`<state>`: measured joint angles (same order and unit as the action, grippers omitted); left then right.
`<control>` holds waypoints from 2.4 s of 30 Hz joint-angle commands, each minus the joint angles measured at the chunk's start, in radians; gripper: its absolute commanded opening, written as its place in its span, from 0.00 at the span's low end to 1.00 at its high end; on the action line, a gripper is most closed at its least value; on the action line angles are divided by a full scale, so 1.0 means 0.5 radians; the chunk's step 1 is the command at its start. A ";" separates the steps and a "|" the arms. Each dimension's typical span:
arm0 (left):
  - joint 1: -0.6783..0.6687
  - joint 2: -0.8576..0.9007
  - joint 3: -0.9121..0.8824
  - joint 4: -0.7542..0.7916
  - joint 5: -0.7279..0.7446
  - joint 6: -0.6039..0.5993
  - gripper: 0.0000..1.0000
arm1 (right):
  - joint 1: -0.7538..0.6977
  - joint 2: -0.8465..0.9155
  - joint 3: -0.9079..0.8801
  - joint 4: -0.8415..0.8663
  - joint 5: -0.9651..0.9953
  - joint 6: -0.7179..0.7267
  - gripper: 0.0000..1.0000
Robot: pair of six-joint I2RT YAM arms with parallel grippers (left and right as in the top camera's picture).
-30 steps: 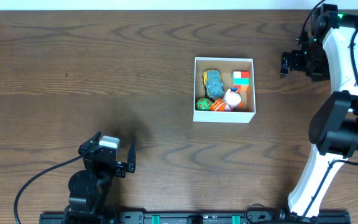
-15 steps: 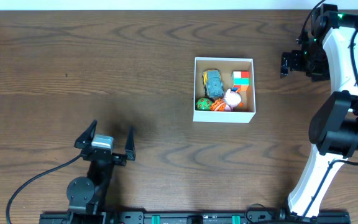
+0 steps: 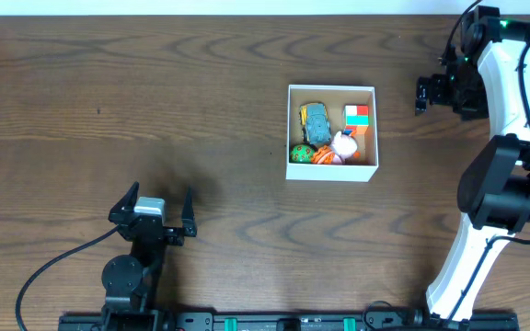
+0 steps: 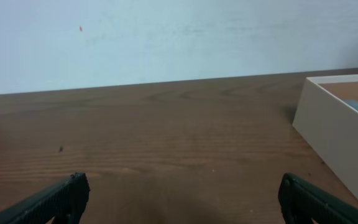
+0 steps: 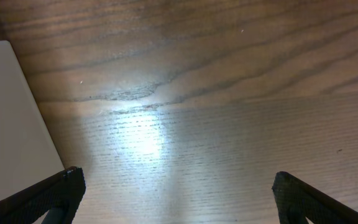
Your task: Pack container
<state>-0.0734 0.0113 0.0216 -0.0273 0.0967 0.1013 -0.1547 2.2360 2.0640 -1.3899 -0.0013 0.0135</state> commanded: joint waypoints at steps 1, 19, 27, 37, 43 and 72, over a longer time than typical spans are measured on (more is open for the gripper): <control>0.010 -0.019 -0.035 -0.070 -0.008 -0.017 0.98 | 0.009 0.006 -0.005 0.000 0.001 -0.022 0.99; 0.010 -0.014 -0.035 -0.070 -0.007 -0.018 0.98 | 0.009 0.006 -0.005 0.000 0.001 -0.022 0.99; 0.010 -0.014 -0.035 -0.070 -0.007 -0.018 0.98 | 0.009 0.006 -0.005 0.000 0.001 -0.022 0.99; 0.010 -0.014 -0.035 -0.070 -0.007 -0.018 0.98 | 0.009 0.006 -0.005 0.000 0.000 -0.022 0.99; 0.010 -0.014 -0.035 -0.070 -0.007 -0.018 0.98 | 0.009 0.006 -0.005 0.000 0.001 -0.022 0.99; 0.010 -0.014 -0.035 -0.070 -0.007 -0.018 0.98 | 0.020 -0.653 -0.311 0.343 -0.092 -0.028 0.99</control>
<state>-0.0734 0.0109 0.0216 -0.0288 0.0937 0.1013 -0.1528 2.0560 1.9736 -1.2758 -0.0090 0.0132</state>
